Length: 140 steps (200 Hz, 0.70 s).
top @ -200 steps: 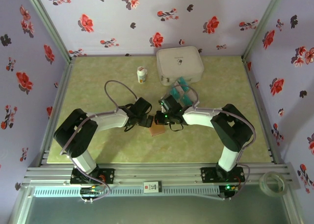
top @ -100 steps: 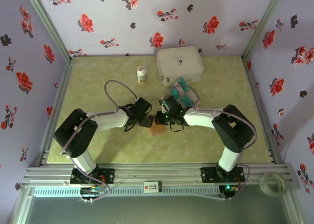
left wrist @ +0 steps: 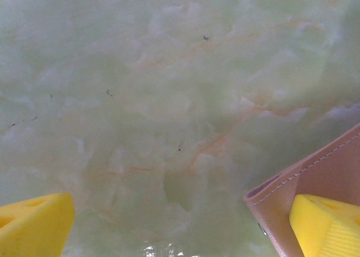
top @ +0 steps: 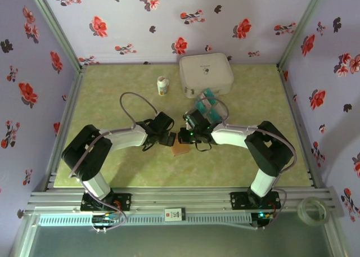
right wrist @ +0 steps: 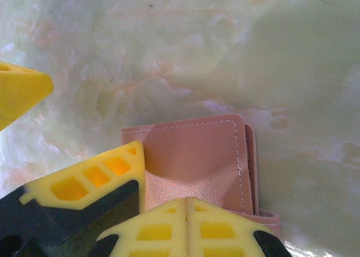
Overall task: Put the credit cards into the card holder
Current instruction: Close the button on the card holder.
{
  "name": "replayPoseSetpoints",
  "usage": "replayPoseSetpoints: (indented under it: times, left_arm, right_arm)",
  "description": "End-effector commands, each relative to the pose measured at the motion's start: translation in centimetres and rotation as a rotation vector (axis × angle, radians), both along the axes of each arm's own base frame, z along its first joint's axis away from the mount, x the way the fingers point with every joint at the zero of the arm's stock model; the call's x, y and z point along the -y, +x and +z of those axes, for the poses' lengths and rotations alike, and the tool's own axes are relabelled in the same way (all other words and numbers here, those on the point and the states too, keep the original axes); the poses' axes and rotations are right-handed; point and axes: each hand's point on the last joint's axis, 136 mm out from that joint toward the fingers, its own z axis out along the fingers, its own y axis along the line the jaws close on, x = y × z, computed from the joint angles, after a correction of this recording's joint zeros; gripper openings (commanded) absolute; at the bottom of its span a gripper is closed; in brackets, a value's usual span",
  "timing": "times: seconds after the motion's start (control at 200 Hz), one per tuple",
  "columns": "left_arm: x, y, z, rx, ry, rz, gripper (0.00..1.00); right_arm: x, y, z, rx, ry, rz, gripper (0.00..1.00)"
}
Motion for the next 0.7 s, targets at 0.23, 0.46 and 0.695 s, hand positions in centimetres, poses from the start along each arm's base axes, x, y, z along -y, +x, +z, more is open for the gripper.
replayPoseSetpoints:
  times: [0.23, 0.46, 0.695]
  left_arm:
    - [-1.8, -1.5, -2.3, -0.053, 0.087, 0.011, 1.00]
    - [-1.8, -1.5, -2.3, -0.052, 0.086, 0.013, 1.00]
    - [-1.8, -1.5, -2.4, -0.055, 0.090, 0.011, 1.00]
  right_arm:
    - [0.0, -1.3, -2.6, -0.055, -0.036, 0.007, 0.00]
    - [0.9, -2.2, -3.4, -0.064, -0.036, -0.012, 0.00]
    - [1.8, -3.3, -4.1, -0.026, -0.061, -0.003, 0.00]
